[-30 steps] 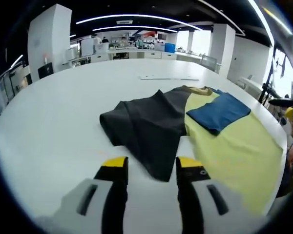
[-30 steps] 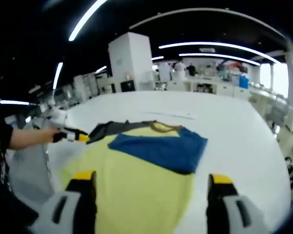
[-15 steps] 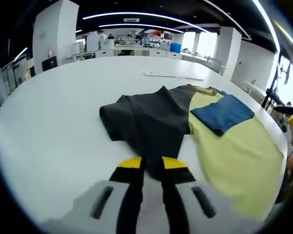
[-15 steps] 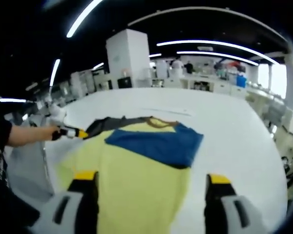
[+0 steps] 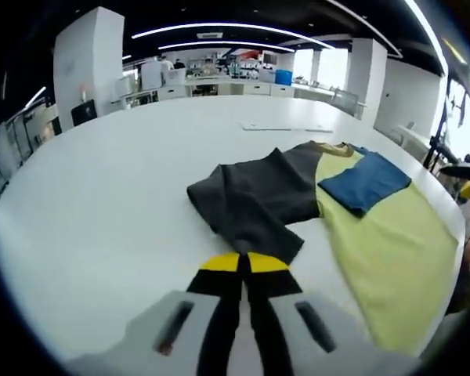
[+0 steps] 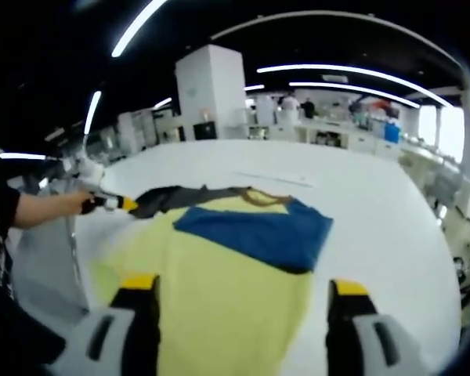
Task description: Fold the garment on the visible template until the final outline fits inside the template.
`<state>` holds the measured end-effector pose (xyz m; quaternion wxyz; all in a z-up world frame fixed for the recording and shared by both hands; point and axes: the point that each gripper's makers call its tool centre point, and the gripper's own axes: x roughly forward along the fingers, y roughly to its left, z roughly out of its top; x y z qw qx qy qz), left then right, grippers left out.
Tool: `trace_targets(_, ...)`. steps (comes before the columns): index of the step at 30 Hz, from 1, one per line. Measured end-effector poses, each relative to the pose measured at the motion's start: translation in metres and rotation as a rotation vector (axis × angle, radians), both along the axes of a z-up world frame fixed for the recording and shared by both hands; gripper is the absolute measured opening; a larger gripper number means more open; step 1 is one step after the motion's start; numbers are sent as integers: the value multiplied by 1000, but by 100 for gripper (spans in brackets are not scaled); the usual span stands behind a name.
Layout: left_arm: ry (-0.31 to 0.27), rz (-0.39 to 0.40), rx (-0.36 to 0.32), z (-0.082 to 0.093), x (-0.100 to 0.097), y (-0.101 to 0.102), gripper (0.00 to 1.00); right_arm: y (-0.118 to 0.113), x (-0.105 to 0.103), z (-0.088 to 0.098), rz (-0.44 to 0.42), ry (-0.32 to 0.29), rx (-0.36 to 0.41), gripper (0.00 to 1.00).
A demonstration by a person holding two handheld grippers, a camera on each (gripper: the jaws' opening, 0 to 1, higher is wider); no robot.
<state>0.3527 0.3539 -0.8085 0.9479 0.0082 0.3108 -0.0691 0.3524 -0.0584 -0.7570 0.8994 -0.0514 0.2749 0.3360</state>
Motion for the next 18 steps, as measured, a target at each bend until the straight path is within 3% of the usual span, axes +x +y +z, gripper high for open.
trace_targets(18, -57, 47, 111, 45, -4, 55, 0, 8, -6, 1, 21, 2, 9, 87)
